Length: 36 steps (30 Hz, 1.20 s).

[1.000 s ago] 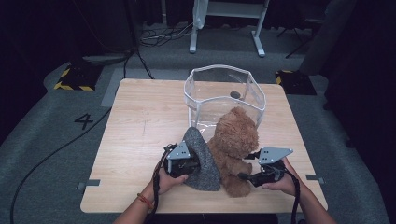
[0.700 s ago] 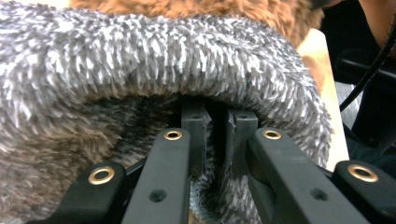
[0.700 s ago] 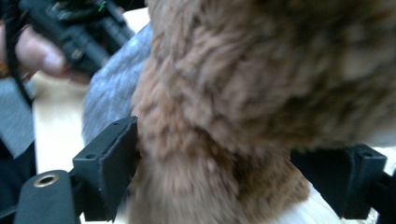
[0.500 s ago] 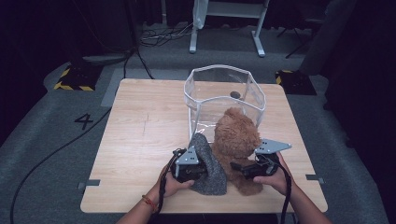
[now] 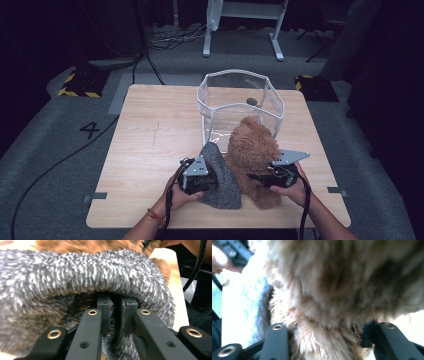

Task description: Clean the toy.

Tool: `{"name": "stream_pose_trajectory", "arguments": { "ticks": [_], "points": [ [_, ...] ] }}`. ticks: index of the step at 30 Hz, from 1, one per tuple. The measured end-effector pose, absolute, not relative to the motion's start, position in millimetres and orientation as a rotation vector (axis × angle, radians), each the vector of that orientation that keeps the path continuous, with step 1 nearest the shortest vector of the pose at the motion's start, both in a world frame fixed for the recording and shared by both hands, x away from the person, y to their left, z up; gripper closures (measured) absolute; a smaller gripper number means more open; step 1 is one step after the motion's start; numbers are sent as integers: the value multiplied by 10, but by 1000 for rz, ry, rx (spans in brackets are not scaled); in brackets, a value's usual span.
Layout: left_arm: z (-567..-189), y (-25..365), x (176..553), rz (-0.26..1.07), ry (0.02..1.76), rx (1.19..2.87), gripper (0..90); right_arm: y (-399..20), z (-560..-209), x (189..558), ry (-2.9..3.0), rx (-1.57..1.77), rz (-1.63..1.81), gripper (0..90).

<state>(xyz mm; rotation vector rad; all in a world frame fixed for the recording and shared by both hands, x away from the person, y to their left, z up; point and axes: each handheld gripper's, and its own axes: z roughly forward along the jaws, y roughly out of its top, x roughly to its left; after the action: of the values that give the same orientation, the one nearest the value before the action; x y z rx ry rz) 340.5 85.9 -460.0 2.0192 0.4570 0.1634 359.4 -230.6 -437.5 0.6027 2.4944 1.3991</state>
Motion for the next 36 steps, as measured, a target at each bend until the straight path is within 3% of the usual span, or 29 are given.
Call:
{"name": "stream_pose_trajectory", "arguments": {
  "ticks": [12, 15, 19, 27, 36],
  "points": [
    [-4428, 1528, 3503, 341, 598, 1940, 809, -2167, -4362, 3498, 2488, 400, 1521, 559],
    [-4459, 1678, 3577, 294, 643, 1880, 809, -2074, -4360, 3474, 2498, 325, 1558, 559],
    [-4449, 1612, 3552, 230, 563, 1873, 808, -1959, -4365, 3484, 2508, 214, 1603, 548],
    [-4476, 1154, 3425, 96, 414, 1915, 803, -2112, -4367, 3516, 2579, 283, 1521, 308],
    [-4494, 946, 3344, 64, 363, 1958, 800, -2387, -4419, 3388, 2600, 469, 1240, 215]
  ]
}}
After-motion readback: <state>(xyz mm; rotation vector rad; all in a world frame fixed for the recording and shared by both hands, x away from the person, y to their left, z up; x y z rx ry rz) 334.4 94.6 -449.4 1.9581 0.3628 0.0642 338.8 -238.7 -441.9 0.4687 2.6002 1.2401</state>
